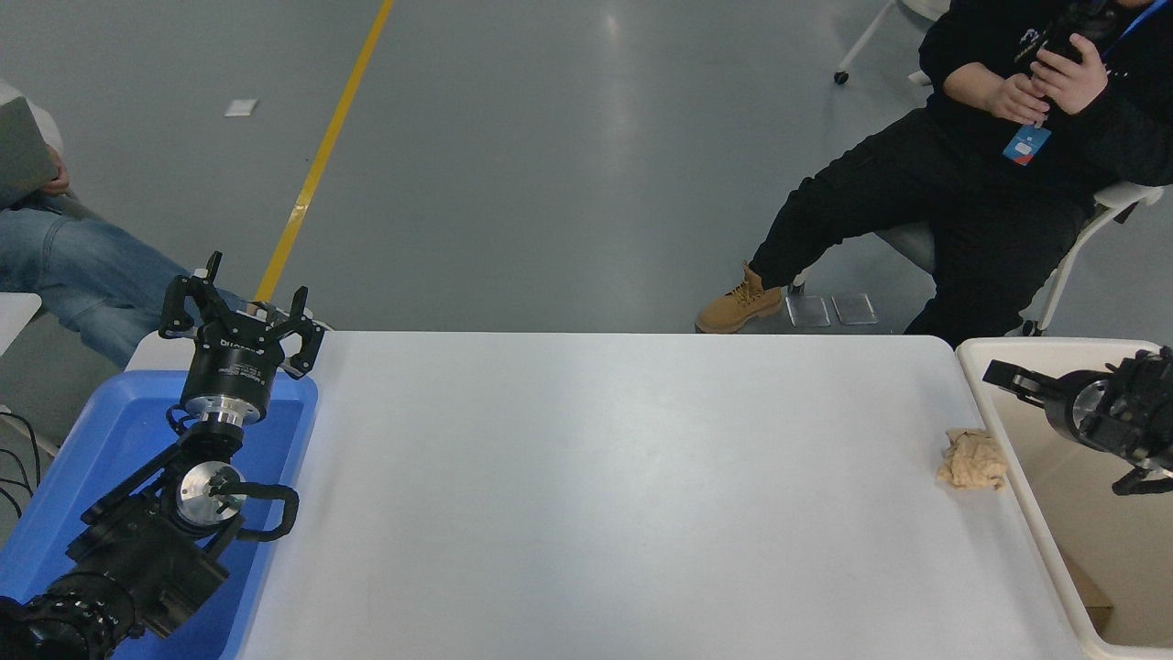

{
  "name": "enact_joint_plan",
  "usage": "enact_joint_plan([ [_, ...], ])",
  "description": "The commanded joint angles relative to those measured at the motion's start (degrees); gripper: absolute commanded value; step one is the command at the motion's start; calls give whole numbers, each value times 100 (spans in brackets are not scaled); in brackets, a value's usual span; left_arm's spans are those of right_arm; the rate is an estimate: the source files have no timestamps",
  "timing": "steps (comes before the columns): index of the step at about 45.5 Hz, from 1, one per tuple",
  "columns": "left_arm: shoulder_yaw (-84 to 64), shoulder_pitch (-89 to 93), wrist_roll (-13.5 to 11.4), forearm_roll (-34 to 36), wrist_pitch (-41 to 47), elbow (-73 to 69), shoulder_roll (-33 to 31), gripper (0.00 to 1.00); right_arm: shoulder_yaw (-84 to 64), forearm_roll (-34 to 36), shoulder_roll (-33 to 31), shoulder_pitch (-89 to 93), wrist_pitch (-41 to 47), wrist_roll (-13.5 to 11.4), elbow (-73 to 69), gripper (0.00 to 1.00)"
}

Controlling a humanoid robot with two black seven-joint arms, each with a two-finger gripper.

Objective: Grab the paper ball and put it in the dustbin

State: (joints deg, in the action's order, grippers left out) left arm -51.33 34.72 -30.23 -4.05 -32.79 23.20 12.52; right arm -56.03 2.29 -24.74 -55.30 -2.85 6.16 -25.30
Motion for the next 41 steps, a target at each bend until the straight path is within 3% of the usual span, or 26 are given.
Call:
enact_joint_plan([
  [1,0,0,0,0,0,0,5,99,549,61,109,512,-216,8,166,100],
  [30,0,0,0,0,0,0,5,99,708,52,461,652,-260,43,148,100],
  [41,0,0,0,0,0,0,-4,99,690,-62,646,854,-823,61,166,84],
])
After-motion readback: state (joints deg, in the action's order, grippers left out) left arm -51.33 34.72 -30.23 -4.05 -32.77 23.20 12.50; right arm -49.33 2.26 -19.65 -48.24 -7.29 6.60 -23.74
